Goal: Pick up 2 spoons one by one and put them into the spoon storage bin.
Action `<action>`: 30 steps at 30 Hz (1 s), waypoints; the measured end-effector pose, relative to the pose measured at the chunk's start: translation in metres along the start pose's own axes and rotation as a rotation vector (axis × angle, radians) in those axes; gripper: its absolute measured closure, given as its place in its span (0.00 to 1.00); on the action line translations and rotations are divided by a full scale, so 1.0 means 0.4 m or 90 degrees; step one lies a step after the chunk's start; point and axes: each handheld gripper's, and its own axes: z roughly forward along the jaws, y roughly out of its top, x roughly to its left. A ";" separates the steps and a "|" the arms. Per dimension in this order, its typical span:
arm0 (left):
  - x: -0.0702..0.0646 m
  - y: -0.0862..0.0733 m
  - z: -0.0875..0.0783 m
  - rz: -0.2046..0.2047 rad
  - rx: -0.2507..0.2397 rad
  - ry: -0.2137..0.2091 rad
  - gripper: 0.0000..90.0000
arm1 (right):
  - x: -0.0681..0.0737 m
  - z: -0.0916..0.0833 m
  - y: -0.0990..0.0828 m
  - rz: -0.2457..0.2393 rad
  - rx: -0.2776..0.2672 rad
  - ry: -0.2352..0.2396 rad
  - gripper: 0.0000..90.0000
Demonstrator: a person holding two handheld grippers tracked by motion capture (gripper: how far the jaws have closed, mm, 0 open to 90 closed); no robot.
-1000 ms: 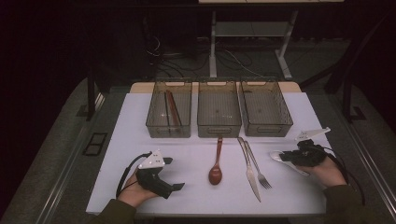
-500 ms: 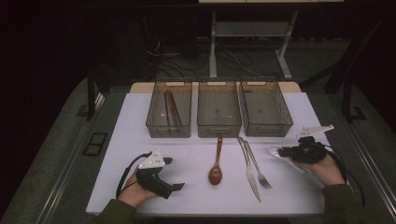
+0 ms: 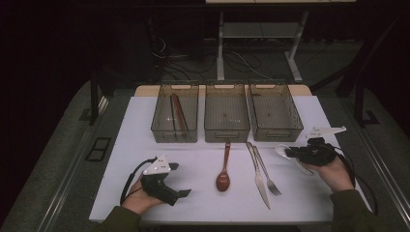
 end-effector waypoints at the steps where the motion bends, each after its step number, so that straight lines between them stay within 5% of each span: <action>1: 0.000 0.000 0.000 0.001 0.001 0.000 0.00 | 0.001 0.000 0.006 0.001 -0.007 0.000 0.91; 12: 0.001 0.000 0.001 -0.001 -0.001 0.001 0.00 | 0.014 0.002 0.059 0.008 -0.049 0.003 0.92; 30: 0.000 0.001 0.003 0.000 0.001 -0.001 0.00 | 0.039 0.030 0.123 0.003 -0.061 0.012 0.92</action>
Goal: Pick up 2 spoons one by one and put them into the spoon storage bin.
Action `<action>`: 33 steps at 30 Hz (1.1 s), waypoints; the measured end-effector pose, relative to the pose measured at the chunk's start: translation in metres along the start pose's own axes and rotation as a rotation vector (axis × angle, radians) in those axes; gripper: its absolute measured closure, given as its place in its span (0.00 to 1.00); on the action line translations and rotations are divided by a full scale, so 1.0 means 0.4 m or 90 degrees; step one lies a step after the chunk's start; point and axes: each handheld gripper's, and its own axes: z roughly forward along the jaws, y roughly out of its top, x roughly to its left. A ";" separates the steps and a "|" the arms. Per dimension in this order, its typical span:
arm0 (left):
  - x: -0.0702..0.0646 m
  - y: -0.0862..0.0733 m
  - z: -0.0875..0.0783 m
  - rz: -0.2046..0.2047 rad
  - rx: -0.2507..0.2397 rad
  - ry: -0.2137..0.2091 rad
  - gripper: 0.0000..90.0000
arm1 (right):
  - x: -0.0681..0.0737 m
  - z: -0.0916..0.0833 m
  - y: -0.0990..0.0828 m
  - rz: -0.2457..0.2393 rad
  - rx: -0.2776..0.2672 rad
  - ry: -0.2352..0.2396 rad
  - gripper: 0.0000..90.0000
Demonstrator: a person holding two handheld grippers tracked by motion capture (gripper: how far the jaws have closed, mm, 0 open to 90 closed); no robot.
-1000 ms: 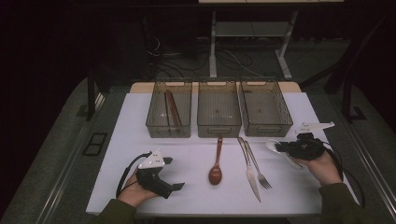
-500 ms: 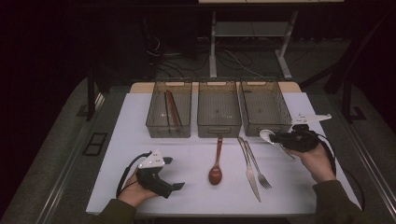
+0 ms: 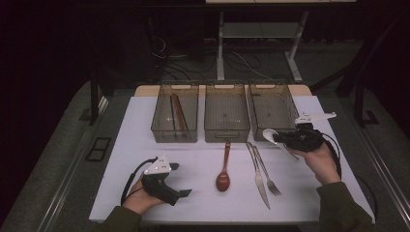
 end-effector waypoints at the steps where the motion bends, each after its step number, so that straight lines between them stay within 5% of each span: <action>1: 0.000 0.000 0.000 0.001 0.001 0.000 0.00 | 0.001 0.002 0.006 -0.002 -0.002 0.000 0.92; 33: -0.005 0.002 -0.001 -0.005 -0.009 -0.005 0.00 | 0.050 0.168 0.234 -0.040 0.000 0.014 0.92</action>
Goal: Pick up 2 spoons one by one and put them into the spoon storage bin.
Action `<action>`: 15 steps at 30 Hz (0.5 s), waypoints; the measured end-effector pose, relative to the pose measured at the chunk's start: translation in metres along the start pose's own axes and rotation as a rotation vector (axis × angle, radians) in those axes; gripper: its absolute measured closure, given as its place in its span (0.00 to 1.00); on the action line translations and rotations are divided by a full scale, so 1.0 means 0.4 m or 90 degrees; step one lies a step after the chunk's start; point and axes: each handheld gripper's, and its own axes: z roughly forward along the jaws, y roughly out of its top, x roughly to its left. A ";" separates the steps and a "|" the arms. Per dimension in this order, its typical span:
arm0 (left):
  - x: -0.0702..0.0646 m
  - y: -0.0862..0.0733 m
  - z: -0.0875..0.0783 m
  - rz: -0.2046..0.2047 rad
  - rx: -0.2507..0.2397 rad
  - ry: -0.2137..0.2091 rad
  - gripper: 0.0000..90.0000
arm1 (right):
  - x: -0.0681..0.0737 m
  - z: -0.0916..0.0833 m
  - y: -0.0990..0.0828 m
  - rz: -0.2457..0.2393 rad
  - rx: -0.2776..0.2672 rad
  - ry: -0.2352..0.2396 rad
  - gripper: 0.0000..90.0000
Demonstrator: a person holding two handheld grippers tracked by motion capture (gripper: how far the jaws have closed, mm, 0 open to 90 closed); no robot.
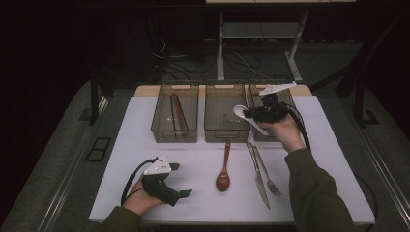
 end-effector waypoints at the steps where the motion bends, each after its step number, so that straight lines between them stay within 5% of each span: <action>1: 0.000 0.000 0.001 -0.003 -0.002 0.000 0.00 | 0.000 0.007 0.006 -0.003 -0.003 0.001 0.92; 15: 0.003 0.002 -0.003 0.004 -0.012 -0.005 0.00 | 0.013 0.125 0.069 -0.006 0.030 0.002 0.92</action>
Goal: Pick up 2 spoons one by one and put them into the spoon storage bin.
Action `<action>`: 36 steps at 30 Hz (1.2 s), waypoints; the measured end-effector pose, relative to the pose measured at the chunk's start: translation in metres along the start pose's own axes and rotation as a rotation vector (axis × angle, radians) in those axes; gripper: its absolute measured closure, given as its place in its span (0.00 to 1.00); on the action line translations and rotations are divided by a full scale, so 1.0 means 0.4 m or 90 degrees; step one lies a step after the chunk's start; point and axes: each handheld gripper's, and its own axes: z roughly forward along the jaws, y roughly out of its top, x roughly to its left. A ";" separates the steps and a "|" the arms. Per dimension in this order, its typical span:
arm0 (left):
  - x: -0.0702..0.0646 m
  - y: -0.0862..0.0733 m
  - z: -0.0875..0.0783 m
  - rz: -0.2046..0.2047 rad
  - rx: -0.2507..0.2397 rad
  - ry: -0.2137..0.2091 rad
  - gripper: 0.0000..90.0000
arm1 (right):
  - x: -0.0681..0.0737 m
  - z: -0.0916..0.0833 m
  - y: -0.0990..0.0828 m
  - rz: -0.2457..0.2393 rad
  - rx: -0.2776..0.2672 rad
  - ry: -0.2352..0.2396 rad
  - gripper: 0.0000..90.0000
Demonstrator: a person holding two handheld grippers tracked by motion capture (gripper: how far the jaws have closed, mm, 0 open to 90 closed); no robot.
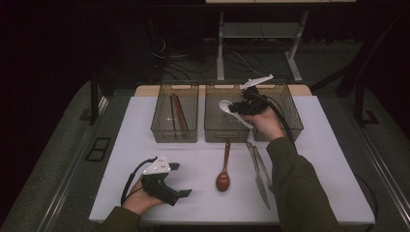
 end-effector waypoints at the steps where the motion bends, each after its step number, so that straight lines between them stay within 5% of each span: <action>1: 0.000 0.000 0.000 0.000 0.000 0.000 0.00 | 0.001 0.008 0.002 0.002 0.003 0.000 0.92; 16: 0.000 0.001 -0.002 0.001 -0.001 -0.003 0.00 | 0.016 0.089 -0.001 -0.011 0.056 -0.008 0.90; 19: 0.000 0.001 -0.002 0.001 -0.001 -0.003 0.00 | 0.016 0.100 -0.010 -0.003 0.065 -0.010 0.65; 24: -0.001 0.001 0.000 -0.003 -0.003 -0.004 0.00 | 0.015 0.075 -0.018 0.011 0.044 -0.012 0.51; 36: -0.002 0.000 0.001 -0.007 0.002 0.000 0.00 | 0.007 -0.046 -0.065 0.044 -0.029 0.004 0.42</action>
